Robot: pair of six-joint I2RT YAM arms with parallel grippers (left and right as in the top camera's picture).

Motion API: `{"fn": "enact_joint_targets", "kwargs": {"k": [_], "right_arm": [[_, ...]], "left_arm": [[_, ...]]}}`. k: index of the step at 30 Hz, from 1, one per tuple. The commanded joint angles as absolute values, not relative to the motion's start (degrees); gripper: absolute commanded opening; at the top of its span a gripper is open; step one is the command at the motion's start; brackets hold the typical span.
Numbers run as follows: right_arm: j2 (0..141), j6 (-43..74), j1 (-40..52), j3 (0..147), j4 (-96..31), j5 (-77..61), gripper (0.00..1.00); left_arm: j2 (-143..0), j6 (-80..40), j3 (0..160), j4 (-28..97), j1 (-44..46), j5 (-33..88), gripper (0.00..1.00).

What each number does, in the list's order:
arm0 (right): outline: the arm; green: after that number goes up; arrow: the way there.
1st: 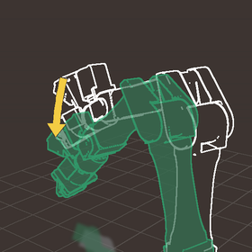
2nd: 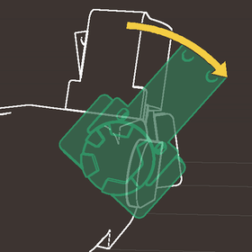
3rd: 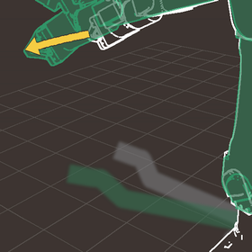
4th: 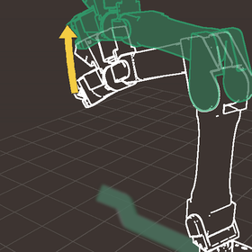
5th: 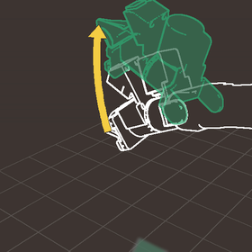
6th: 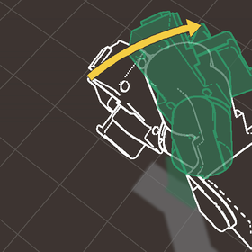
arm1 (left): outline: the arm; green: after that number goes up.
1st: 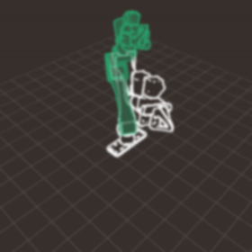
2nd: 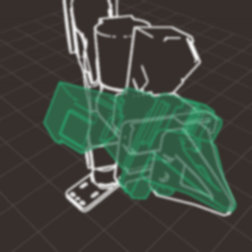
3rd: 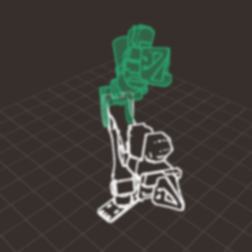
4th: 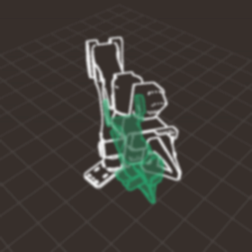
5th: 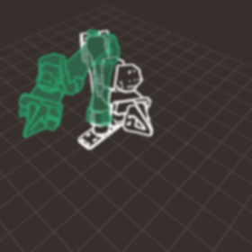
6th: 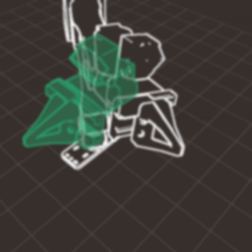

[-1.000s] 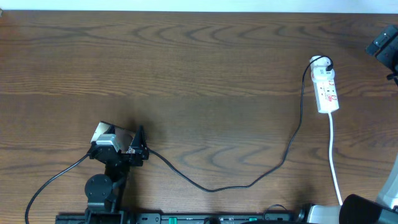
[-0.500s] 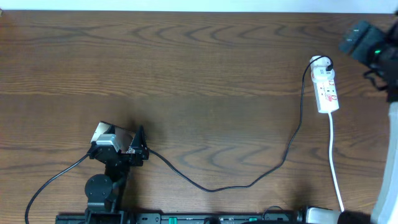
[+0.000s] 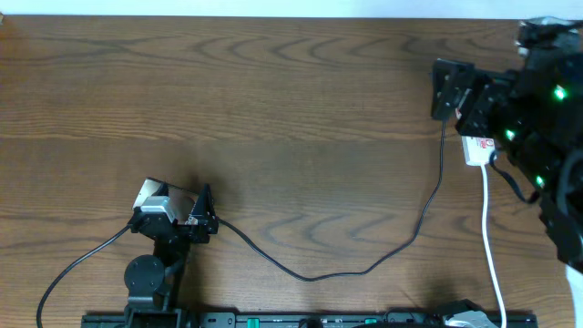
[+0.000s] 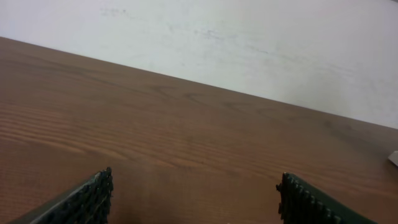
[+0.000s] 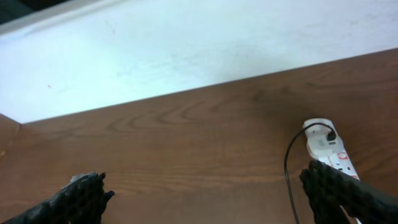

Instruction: Plug charger to phone and switch on socket

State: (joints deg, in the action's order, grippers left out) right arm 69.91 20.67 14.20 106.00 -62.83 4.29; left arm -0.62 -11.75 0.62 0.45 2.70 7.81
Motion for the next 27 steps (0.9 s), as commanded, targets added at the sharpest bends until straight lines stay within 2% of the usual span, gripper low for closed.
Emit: {"fn": "enact_joint_targets", "kwargs": {"k": [1, 9, 14, 19, 24, 27], "right_arm": [[68.25, 21.39, 13.85, 105.89, -62.89, 4.82, 0.99], [64.12, 19.66, 13.87, 104.55, -63.24, 10.22, 0.99], [56.88, 19.66, 13.85, 92.01, -53.87, 11.66, 0.99], [45.76, 19.64, 13.87, 67.92, -29.8, 11.92, 0.99], [35.38, 18.09, 13.87, 40.23, 4.89, 11.4, 0.99], [31.18, 16.23, 13.87, 28.71, 19.68, 10.79, 0.99]], "left_arm": [[-0.25, -10.96, 0.27, 3.2, 2.92, 9.47, 0.83], [-0.25, -10.96, 0.27, 3.2, 2.92, 9.47, 0.83], [-0.25, -10.96, 0.27, 3.2, 2.92, 9.47, 0.83], [-0.25, -10.96, 0.27, 3.2, 2.92, 9.45, 0.83], [-0.25, -10.96, 0.27, 3.2, 2.92, 9.47, 0.83], [-0.25, -10.96, 0.27, 3.2, 2.92, 9.45, 0.83]]}}
